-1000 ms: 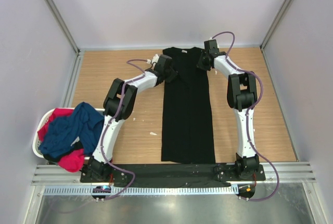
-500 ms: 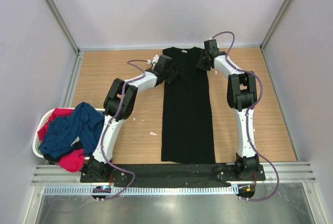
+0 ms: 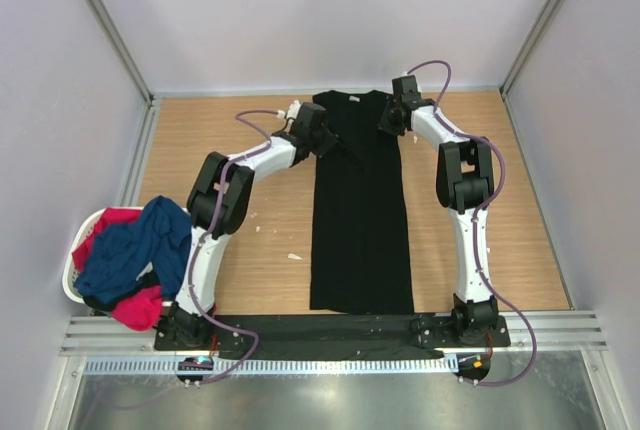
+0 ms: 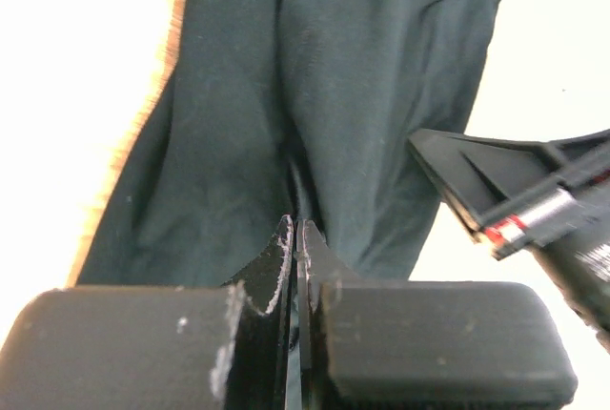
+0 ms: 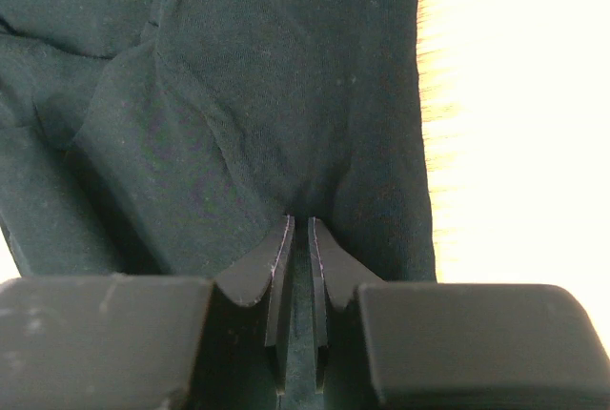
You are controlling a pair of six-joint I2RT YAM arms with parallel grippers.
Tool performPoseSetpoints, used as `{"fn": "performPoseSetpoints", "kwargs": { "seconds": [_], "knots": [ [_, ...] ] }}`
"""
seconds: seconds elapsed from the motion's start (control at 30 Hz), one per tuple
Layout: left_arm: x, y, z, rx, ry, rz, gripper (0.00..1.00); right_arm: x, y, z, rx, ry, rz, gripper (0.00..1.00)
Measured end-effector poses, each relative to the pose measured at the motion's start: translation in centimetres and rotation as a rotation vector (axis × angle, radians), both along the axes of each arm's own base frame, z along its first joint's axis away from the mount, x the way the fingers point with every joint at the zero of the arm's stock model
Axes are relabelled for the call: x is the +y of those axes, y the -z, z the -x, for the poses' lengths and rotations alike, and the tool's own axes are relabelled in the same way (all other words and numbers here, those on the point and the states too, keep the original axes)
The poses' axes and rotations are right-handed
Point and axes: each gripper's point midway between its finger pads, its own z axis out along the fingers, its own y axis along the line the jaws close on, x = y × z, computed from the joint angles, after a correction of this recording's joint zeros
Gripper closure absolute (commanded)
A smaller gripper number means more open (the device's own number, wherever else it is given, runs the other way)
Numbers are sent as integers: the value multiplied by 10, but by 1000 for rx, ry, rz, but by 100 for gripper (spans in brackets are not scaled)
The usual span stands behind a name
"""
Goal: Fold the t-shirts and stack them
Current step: Fold the tshirt
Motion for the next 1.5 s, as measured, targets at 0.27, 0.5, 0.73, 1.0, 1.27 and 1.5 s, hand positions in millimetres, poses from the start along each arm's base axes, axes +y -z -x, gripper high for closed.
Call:
{"fn": "performPoseSetpoints", "kwargs": {
  "seconds": [0.27, 0.5, 0.73, 1.0, 1.27, 1.5],
  "knots": [
    [14, -21, 14, -25, -18, -10, 100, 0, 0, 0, 0, 0, 0, 82],
    [31, -4, 38, 24, -30, -50, 100, 0, 0, 0, 0, 0, 0, 82],
    [34, 7, 50, 55, -25, -65, 100, 0, 0, 0, 0, 0, 0, 82],
    [36, 12, 56, 81, -27, -82, 100, 0, 0, 0, 0, 1, 0, 82],
    [42, 20, 64, 123, -33, -108, 100, 0, 0, 0, 3, 0, 0, 82],
    [47, 10, 70, 129, -38, -120, 97, 0, 0, 0, 6, 0, 1, 82]
  ]
}}
